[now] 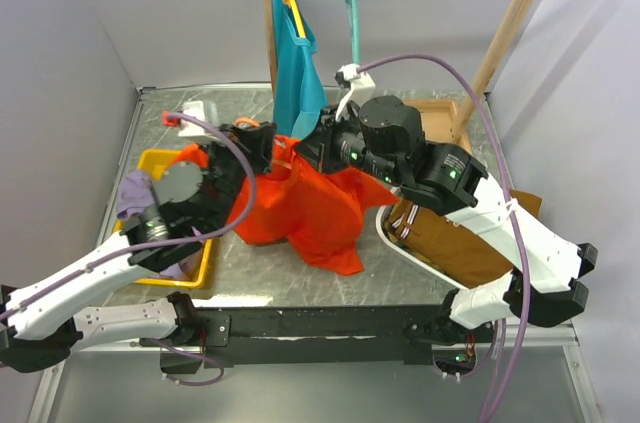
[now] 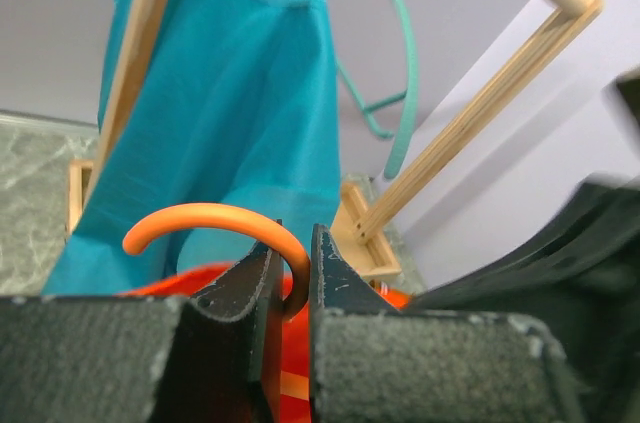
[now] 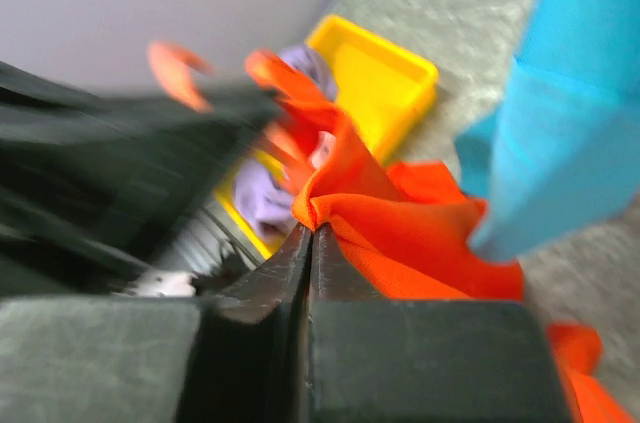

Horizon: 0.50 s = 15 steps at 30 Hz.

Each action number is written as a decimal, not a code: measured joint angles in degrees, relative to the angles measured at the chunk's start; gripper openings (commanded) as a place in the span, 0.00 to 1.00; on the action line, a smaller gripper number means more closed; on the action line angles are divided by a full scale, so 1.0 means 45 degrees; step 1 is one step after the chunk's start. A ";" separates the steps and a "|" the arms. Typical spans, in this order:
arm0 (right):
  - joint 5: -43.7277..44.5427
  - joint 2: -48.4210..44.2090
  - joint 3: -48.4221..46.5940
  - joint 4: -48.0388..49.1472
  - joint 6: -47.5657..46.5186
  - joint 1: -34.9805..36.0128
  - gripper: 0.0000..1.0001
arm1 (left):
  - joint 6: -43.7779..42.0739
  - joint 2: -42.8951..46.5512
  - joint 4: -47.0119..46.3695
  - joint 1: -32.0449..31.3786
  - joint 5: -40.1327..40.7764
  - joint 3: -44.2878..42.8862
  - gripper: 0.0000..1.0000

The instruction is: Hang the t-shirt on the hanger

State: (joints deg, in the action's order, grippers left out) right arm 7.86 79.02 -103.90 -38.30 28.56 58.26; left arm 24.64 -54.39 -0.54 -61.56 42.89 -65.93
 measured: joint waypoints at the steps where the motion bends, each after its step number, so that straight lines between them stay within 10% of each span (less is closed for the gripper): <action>1: 0.0044 -0.0126 0.0267 -0.0083 -0.0024 0.0000 0.36 | -0.0068 0.0063 0.0291 0.0000 -0.0005 -0.0296 0.01; 5: 0.0126 -0.0627 0.0942 -0.0180 -0.0355 -0.0058 0.71 | -0.0287 0.0296 0.1321 -0.0005 -0.0311 -0.1705 0.01; 15: 0.0029 -0.4517 0.2331 0.0403 -0.1948 -0.0087 0.82 | -0.1282 -0.0685 0.4041 -0.0010 -0.1914 -0.6504 0.01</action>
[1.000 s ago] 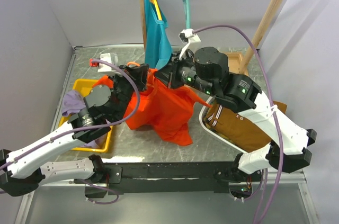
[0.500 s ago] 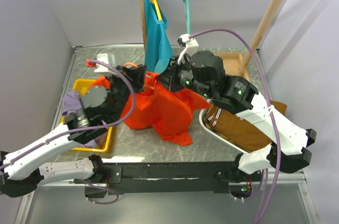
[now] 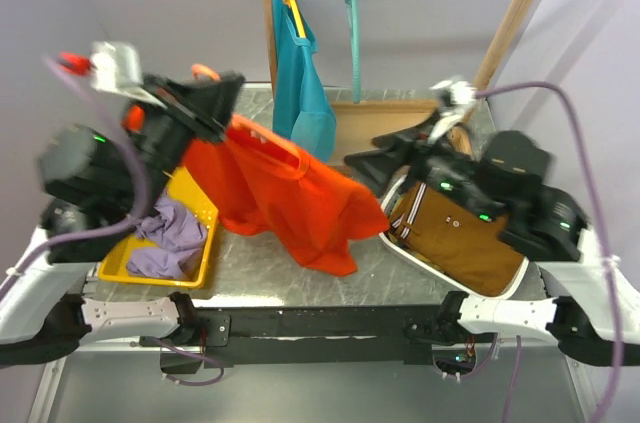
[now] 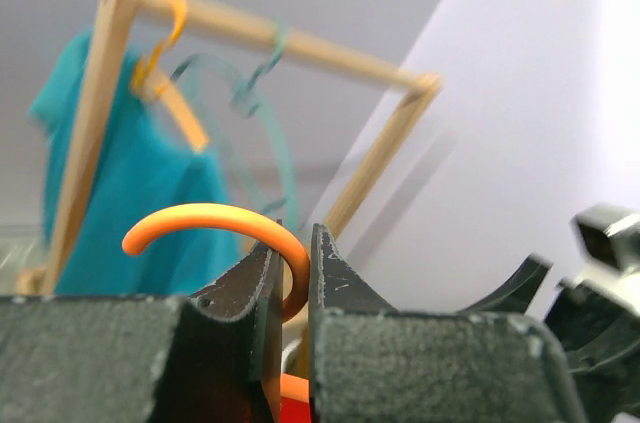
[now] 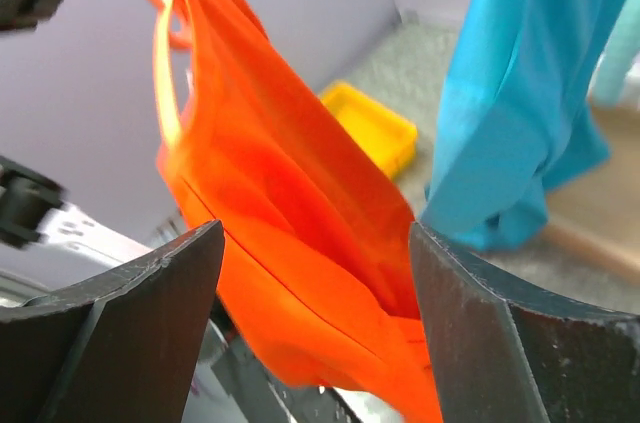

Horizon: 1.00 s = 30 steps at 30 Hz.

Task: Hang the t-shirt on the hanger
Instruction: Place the T-shirt on the hanger, then place the hanger at the clothesline.

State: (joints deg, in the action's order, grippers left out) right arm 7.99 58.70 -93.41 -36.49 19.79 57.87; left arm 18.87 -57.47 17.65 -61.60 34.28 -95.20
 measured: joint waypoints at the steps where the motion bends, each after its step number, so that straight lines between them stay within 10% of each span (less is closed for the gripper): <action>1: -0.0010 -0.0209 -0.0092 0.0039 -0.0087 0.0000 0.83 | -0.0068 -0.0316 0.0097 0.0000 -0.0248 -0.0758 0.01; 7: -0.0204 -0.1719 0.0214 0.0651 -0.0602 0.0000 0.83 | -0.0335 -0.0860 0.0121 0.0000 -0.1423 -0.2793 0.01; 18: -0.1583 -0.4075 0.6620 0.1535 -0.0515 0.0000 0.66 | 0.1107 0.0874 -0.0568 0.0000 -0.1268 0.5678 0.01; 30: -0.2793 -0.3687 0.8888 0.1865 -0.0262 0.0287 0.57 | 0.1880 0.1953 -0.1175 0.0000 -0.0481 0.6965 0.01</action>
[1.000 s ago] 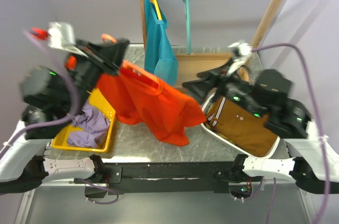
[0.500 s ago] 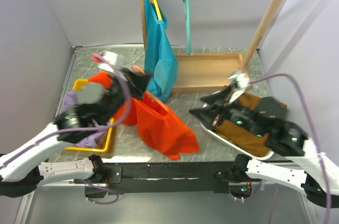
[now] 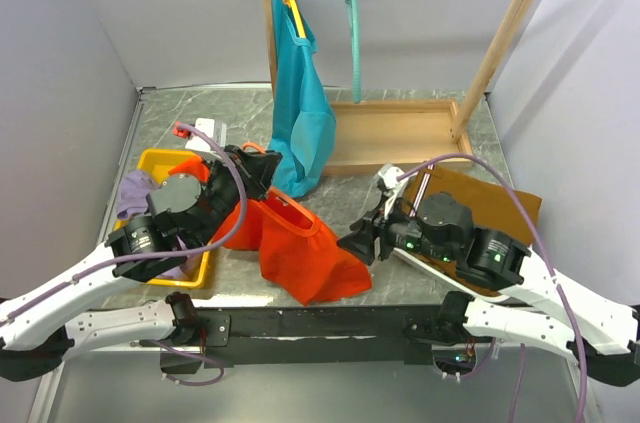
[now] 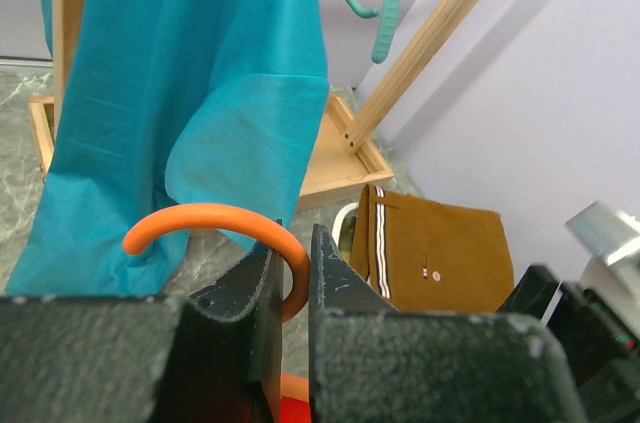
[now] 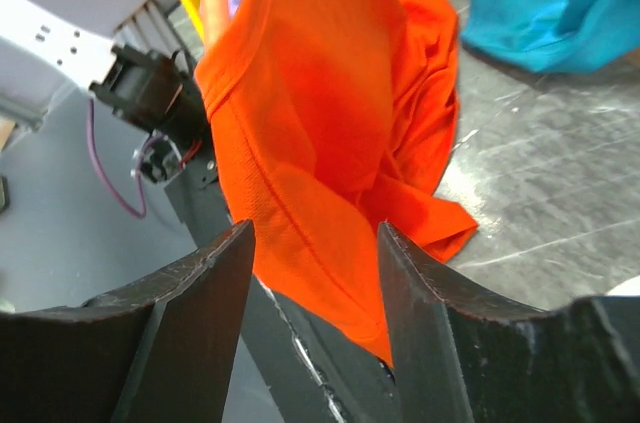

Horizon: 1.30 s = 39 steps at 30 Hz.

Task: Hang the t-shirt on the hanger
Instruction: Place the hanger at the clothesline.

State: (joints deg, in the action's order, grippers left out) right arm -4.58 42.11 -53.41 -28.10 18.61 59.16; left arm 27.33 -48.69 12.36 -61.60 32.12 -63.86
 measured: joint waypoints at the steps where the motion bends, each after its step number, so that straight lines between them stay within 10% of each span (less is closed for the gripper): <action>1: 0.0000 0.0092 0.0058 0.0049 -0.0010 0.0112 0.55 | 0.0029 0.0010 -0.0039 0.0000 0.0078 0.0015 0.01; 15: 0.1059 0.1656 0.0049 0.0539 -0.0345 0.0884 0.25 | 0.0073 -0.0481 -0.0194 0.0000 0.0311 0.0170 0.01; 39: 0.1588 0.3555 -0.1982 0.1224 -0.0709 0.0986 0.41 | 0.0296 -0.0661 -0.1020 0.0024 -0.0243 0.0393 0.01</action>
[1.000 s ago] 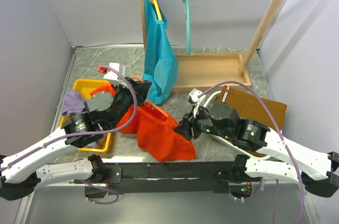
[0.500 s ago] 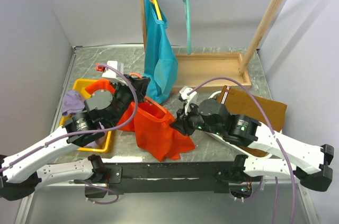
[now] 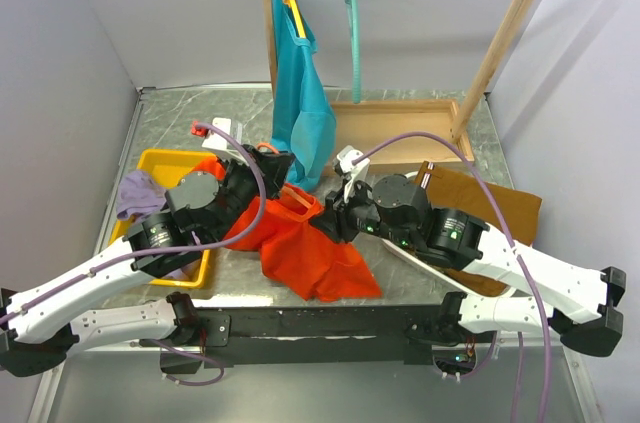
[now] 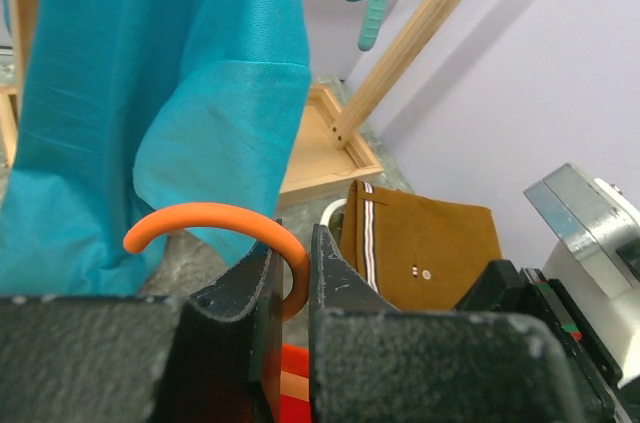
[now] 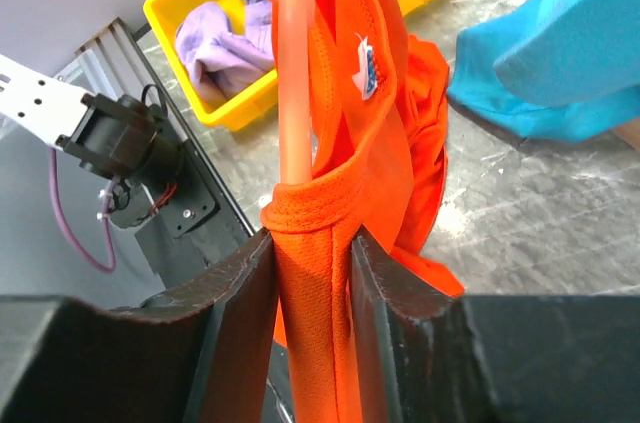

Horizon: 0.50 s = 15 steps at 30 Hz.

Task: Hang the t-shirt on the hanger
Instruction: Place the hanger at the clothesline.

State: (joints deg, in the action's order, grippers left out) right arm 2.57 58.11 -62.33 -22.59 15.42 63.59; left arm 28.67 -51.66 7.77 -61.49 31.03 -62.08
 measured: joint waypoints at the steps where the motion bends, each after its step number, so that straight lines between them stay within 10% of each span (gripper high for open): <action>1: 0.0010 0.0034 -0.0039 0.0058 -0.0005 0.0000 0.41 | 0.0034 0.0000 -0.0015 0.0000 -0.0058 0.0000 0.01; 15: 0.0141 0.0393 -0.0685 -0.0447 -0.0068 0.0000 0.71 | 0.0238 -0.0063 0.0015 0.0000 -0.0291 0.0000 0.01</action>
State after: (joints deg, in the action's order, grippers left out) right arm 3.20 59.88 -65.41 -24.60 15.11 63.59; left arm 29.74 -51.94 7.84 -61.49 29.71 -62.08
